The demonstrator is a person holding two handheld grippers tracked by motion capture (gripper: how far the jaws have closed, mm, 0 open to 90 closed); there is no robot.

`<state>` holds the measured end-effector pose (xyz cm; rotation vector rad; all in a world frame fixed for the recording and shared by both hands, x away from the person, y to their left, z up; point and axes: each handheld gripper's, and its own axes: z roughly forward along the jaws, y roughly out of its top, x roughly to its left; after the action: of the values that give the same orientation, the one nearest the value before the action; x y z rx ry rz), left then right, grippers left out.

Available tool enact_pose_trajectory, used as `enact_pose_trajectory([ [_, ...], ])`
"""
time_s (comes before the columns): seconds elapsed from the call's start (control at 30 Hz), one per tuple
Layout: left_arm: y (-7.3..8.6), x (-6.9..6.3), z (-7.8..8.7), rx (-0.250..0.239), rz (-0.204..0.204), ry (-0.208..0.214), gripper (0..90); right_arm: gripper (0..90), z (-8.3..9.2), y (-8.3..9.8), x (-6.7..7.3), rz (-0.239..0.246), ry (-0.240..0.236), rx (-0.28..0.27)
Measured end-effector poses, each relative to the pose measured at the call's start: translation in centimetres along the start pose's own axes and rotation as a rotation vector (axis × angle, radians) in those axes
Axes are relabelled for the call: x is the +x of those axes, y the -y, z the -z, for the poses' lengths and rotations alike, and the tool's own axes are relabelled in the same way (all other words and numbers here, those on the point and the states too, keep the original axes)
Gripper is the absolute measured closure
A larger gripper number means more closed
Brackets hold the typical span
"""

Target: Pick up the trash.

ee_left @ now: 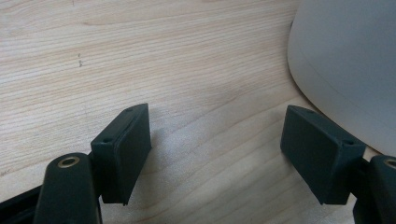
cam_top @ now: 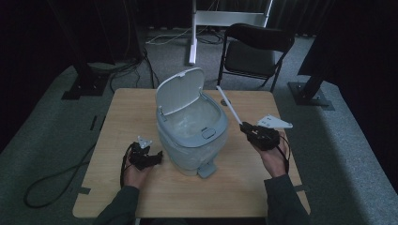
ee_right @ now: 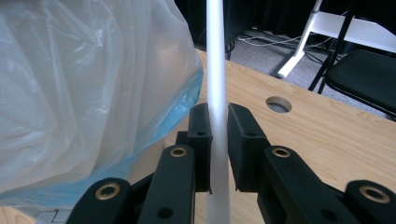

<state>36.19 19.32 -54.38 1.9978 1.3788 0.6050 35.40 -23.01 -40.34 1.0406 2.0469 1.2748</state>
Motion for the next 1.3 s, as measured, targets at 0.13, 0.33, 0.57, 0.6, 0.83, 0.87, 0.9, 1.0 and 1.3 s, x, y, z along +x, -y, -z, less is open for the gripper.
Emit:
enact_pose_trajectory([
  [0.13, 0.0, 0.0, 0.0, 0.000, 0.000, 0.000, 24.2, 79.7, 0.1, 0.0, 0.0, -0.011, -0.019, -0.009],
  [0.33, 0.0, 0.0, 0.0, -0.001, 0.000, 0.000, 24.3, 79.7, 0.6, -0.1, 0.2, -0.017, -0.046, -0.034],
  [0.57, 0.0, 0.0, 0.0, -0.001, 0.000, 0.001, 24.3, 79.6, 1.6, -0.6, 0.4, -0.019, -0.106, -0.080],
  [0.6, 0.0, 0.0, 0.0, -0.001, 0.000, 0.001, 24.3, 79.6, 1.7, -0.6, 0.5, -0.017, -0.116, -0.087],
  [0.83, 0.0, 0.0, 0.0, -0.001, 0.000, 0.001, 24.3, 79.6, 2.4, -1.3, 1.1, 0.006, -0.149, -0.120],
  [0.87, 0.0, 0.0, 0.0, -0.001, 0.000, 0.001, 24.3, 79.6, 2.5, -1.4, 1.2, 0.007, -0.154, -0.123],
  [0.9, 0.0, 0.0, 0.0, -0.001, 0.000, 0.001, 24.3, 79.6, 2.6, -1.4, 1.3, 0.010, -0.158, -0.126],
  [1.0, 0.0, 0.0, 0.0, -0.001, 0.000, 0.001, 24.3, 79.6, 2.8, -1.6, 1.5, 0.010, -0.185, -0.136],
  [1.3, 0.0, 0.0, 0.0, -0.001, 0.000, 0.001, 24.3, 79.6, 3.2, -2.0, 1.9, -0.001, -0.269, -0.169],
])
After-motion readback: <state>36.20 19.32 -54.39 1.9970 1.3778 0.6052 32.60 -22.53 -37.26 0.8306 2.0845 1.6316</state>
